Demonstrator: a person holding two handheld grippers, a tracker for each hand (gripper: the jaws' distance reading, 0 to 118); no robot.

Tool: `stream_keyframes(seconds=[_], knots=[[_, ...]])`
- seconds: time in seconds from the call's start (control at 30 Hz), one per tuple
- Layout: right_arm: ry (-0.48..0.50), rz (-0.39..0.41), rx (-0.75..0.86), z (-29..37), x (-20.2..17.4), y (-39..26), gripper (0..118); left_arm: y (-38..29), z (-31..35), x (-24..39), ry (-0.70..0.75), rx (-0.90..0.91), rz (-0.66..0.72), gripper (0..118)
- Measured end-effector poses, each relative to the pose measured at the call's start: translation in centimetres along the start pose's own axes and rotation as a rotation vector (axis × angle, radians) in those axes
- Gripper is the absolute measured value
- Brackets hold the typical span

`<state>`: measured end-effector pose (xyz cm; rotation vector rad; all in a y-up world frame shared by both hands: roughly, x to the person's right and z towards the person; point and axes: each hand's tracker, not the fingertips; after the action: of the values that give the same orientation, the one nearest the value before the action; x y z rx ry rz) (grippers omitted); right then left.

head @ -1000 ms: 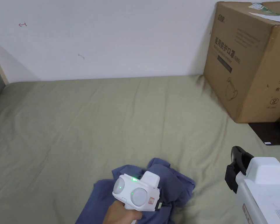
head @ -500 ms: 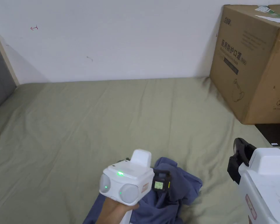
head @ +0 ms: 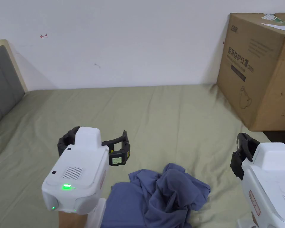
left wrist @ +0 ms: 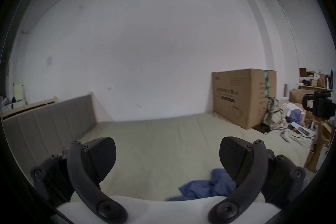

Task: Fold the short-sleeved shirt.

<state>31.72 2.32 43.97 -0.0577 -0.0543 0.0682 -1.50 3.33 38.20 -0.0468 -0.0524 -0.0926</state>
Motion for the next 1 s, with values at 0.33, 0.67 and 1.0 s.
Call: stream_keyframes(seconds=[0.33, 0.67, 1.0], knots=[[0.012, -0.003, -0.001, -0.2, -0.6, 0.0, 0, -1.5, 0.2, -2.1, 0.022, -0.012, 0.007, 0], [0.019, 0.004, -0.013, -0.4, -0.7, -0.2, 0, -3.0, -1.6, -2.6, -0.005, -0.249, 0.055, 0], [0.023, 0.001, -0.053, -1.1, -0.6, -1.7, 0, -13.1, -4.1, -3.8, -0.108, -0.755, 0.218, 0]])
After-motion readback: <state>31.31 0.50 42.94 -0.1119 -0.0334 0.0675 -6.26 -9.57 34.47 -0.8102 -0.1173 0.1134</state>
